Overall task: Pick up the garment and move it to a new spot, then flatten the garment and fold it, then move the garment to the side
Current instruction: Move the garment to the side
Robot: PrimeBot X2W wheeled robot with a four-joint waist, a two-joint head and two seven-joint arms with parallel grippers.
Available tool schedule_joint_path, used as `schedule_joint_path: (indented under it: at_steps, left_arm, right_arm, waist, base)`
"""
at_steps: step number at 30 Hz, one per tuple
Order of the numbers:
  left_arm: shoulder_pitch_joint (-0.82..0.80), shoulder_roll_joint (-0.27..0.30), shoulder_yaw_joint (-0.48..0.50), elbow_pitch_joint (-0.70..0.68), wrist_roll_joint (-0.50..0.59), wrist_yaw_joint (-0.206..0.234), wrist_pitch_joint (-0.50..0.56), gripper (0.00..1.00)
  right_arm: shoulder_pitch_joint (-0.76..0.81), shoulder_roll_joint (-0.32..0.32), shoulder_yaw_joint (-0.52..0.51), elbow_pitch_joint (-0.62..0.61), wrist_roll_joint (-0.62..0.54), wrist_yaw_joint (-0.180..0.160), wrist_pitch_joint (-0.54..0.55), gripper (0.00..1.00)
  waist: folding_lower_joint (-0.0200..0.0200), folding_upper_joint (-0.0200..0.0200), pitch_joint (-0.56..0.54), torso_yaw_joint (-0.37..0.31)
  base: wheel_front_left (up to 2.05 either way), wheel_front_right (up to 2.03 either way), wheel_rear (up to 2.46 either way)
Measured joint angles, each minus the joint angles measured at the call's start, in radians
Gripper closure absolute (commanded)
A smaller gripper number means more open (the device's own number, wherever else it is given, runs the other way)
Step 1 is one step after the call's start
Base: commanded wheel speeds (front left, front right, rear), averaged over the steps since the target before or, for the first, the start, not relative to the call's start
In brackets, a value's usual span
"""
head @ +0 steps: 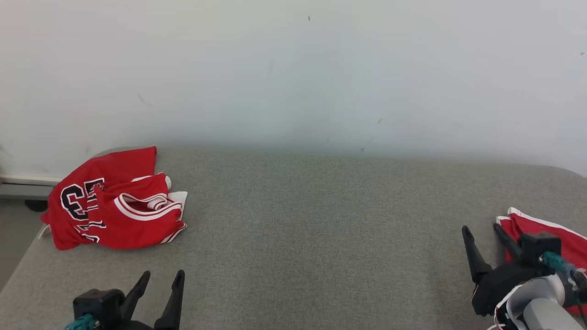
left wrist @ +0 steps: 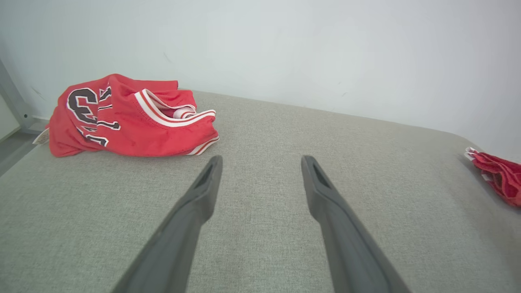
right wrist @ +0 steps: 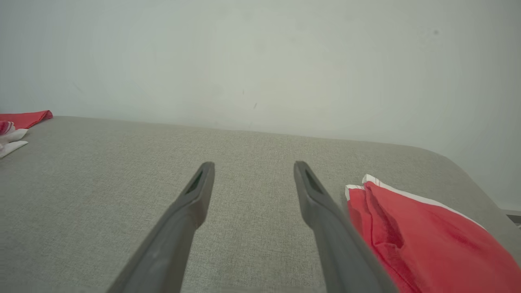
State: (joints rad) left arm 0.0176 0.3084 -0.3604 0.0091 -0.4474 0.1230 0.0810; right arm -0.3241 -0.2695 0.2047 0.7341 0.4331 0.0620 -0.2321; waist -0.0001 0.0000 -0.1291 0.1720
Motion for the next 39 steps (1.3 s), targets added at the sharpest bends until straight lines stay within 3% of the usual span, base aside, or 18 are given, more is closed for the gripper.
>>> schedule_joint_path:
  at_steps: [9,15,19,39]
  left_arm:
    - [0.0,-0.031,0.039,0.001,0.007,0.0,-0.066,0.0]
    - [0.02,-0.032,0.046,0.008,0.042,0.0,-0.087,0.0]
    - [0.041,-0.03,0.047,0.012,0.047,0.001,-0.091,0.0]
    - [0.037,-0.034,0.024,0.029,0.06,0.001,-0.08,0.0]
  right_arm:
    - [0.158,0.036,-0.003,-0.169,0.015,-0.012,-0.015,0.0]
    - [0.239,0.071,-0.031,-0.287,0.016,-0.068,-0.016,0.0]
    - [0.297,0.089,-0.077,-0.336,0.036,-0.124,-0.018,0.0]
    - [0.401,0.086,-0.117,-0.504,0.058,-0.134,-0.02,0.0]
  waist:
    - [0.0,0.0,-0.027,-0.026]
    - [0.0,0.0,-0.034,-0.038]
    - [0.0,0.0,-0.037,-0.052]
    - [0.0,0.0,-0.022,-0.07]
  base:
    - [0.0,0.0,0.0]
    - [0.0,0.0,0.0]
    - [0.0,0.0,0.0]
    - [0.0,0.0,0.0]
